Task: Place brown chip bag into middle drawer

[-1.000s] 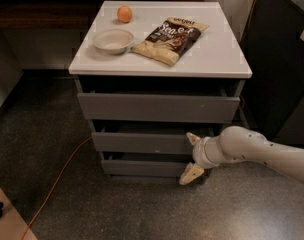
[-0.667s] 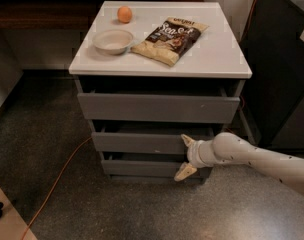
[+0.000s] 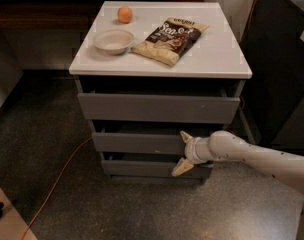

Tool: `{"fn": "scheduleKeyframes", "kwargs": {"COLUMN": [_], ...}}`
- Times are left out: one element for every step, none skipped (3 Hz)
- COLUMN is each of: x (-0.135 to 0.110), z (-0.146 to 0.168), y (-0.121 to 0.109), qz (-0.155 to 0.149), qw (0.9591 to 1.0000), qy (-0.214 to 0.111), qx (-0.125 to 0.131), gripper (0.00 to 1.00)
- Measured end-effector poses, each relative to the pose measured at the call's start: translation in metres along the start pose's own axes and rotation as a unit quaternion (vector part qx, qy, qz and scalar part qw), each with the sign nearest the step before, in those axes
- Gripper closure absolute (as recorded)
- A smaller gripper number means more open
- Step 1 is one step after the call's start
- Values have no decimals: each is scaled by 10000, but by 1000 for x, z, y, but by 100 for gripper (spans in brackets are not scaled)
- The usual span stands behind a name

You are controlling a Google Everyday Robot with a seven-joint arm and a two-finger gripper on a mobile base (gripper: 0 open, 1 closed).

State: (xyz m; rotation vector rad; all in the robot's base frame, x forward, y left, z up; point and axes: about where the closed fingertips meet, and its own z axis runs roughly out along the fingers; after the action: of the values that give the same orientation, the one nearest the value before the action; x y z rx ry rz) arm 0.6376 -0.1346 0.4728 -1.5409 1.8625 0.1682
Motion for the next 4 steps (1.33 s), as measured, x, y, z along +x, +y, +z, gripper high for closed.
{"fn": "scheduleKeyframes", "kwargs": {"x": [5,8,11,14], "z": [15,30,48,67], "y": [-16,-31,-47,-60], "qz": [-51,-104,-138,-109], "qw": [9999,9999,9998,9998], "qy": [-3,-4,22,37], "qx": [117,102,104,136], "gripper": [0,0,0,21]}}
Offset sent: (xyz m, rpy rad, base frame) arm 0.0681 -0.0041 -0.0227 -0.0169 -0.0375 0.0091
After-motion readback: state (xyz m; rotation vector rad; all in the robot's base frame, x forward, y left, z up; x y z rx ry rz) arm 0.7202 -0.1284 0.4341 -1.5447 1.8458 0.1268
